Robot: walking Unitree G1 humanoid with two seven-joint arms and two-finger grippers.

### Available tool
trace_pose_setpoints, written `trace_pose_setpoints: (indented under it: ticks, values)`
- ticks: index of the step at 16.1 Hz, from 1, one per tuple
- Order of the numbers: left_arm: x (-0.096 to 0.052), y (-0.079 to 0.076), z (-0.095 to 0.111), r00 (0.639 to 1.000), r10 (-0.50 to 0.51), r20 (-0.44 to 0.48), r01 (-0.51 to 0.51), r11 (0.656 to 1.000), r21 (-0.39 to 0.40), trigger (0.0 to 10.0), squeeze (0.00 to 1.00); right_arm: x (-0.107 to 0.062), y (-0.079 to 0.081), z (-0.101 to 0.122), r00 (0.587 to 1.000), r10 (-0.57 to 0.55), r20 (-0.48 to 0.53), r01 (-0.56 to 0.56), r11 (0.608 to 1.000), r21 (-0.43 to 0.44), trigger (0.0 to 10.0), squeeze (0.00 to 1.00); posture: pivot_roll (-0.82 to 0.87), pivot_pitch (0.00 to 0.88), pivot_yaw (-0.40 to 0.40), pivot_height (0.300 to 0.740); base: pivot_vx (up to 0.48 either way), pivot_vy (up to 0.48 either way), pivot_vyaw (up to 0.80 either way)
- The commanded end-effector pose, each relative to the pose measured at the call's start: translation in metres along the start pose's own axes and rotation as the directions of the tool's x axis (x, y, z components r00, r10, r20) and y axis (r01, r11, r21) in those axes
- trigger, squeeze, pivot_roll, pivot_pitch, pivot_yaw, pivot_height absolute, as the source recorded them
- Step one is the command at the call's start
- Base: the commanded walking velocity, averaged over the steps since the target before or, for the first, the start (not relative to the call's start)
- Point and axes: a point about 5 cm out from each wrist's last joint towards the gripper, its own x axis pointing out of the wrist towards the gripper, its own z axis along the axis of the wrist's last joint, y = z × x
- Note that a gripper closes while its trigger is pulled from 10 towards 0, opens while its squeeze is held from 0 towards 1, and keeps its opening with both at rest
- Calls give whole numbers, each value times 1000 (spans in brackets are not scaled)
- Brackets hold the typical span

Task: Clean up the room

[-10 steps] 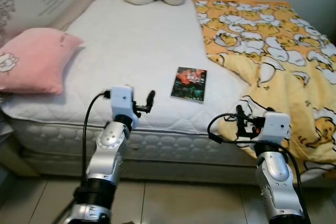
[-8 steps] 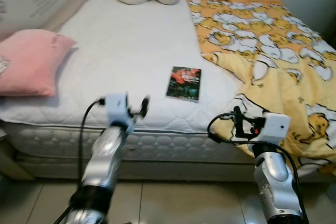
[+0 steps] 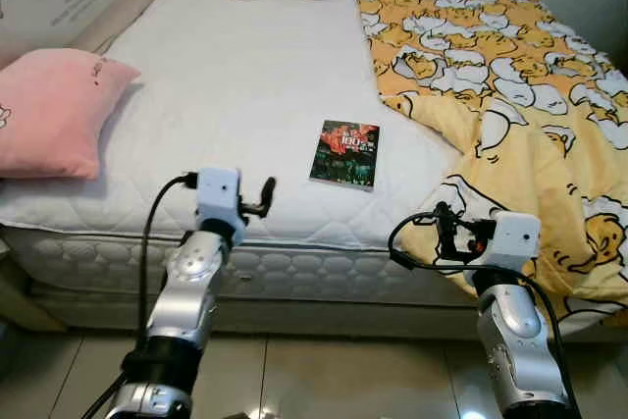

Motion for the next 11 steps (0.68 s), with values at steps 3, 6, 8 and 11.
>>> trace_pose_setpoints:
  ticks: [3,6,8,11]
  values:
    - [6,-6,8,999,-45,29,45,999,4,10000,0,4,0,6,1000,-6,28,6,1000,-11,10000,0,-59,0,-9,740,480,0,0]
    - [6,-9,7,998,-53,31,54,998,-21,10000,0,6,2,2,1000,-9,7,9,999,-32,10000,0,-52,0,-18,740,480,0,0]
    - [6,-10,7,998,-59,32,60,998,-29,10000,0,6,2,3,1000,-5,11,5,999,-36,10000,0,-58,0,-13,740,480,0,0]
    - [7,-13,5,997,-74,32,75,996,-39,10000,0,7,3,2,1000,-7,12,7,999,-35,10000,0,-58,0,-14,740,480,0,0]
